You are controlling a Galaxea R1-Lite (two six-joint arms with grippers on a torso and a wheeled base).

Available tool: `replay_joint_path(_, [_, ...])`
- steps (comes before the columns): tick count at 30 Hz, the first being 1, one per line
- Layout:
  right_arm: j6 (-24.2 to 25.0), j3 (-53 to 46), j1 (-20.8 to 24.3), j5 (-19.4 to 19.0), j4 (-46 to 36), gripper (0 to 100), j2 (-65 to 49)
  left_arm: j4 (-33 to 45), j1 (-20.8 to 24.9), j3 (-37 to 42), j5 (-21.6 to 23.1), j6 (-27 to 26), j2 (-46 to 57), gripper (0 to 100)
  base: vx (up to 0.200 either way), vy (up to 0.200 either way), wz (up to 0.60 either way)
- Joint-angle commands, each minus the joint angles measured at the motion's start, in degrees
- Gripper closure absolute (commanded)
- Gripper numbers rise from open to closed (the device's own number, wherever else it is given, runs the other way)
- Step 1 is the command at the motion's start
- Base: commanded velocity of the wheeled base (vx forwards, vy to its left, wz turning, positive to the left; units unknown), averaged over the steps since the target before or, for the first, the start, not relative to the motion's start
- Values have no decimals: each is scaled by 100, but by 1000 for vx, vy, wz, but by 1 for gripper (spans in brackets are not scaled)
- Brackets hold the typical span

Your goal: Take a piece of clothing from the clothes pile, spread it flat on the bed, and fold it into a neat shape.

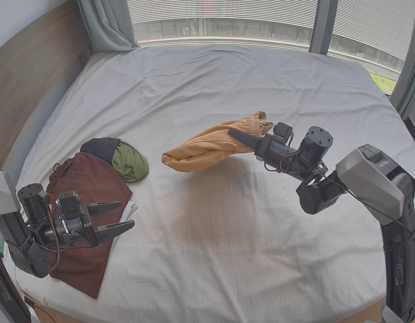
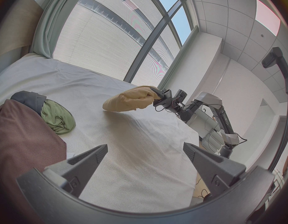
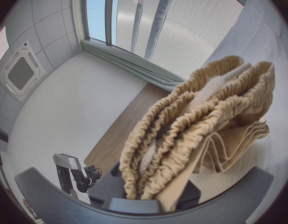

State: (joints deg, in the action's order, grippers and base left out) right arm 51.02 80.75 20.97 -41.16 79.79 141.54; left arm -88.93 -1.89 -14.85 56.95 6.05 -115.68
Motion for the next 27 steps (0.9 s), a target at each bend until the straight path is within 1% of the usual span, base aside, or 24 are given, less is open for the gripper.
replay_joint_path(1, [13, 204, -5, 2, -7, 100, 233, -1, 4, -1, 0, 2, 1, 0, 0, 0, 0])
replay_joint_path(4, [13, 371, -14, 2, -86, 100, 224, -1, 4, -1, 0, 2, -8, 0, 0, 0, 0])
replay_joint_path(7, [49, 749, -49, 2, -323, 100, 207, -1, 4, -1, 0, 2, -43, 0, 0, 0, 0])
replay_joint_path(12, [268, 1496, -102, 2, -570, 100, 242, -1, 13, 8, 0, 2, -43, 0, 0, 0, 0])
replay_joint_path(18, [409, 2111, -190, 29, -798, 100, 506, -1, 83, 52, 0, 2, -51, 0, 0, 0, 0])
replay_joint_path(21, [567, 2252, -216, 99, -816, 100, 804, -1, 92, 70, 0, 2, -51, 0, 0, 0, 0])
replay_joint_path(24, [567, 2296, -339, 99, -816, 100, 1182, -1, 66, 70, 0, 2, -34, 0, 0, 0, 0])
replay_joint_path(27, [567, 2103, -357, 108, -745, 100, 1455, -1, 31, 70, 0, 2, -34, 0, 0, 0, 0])
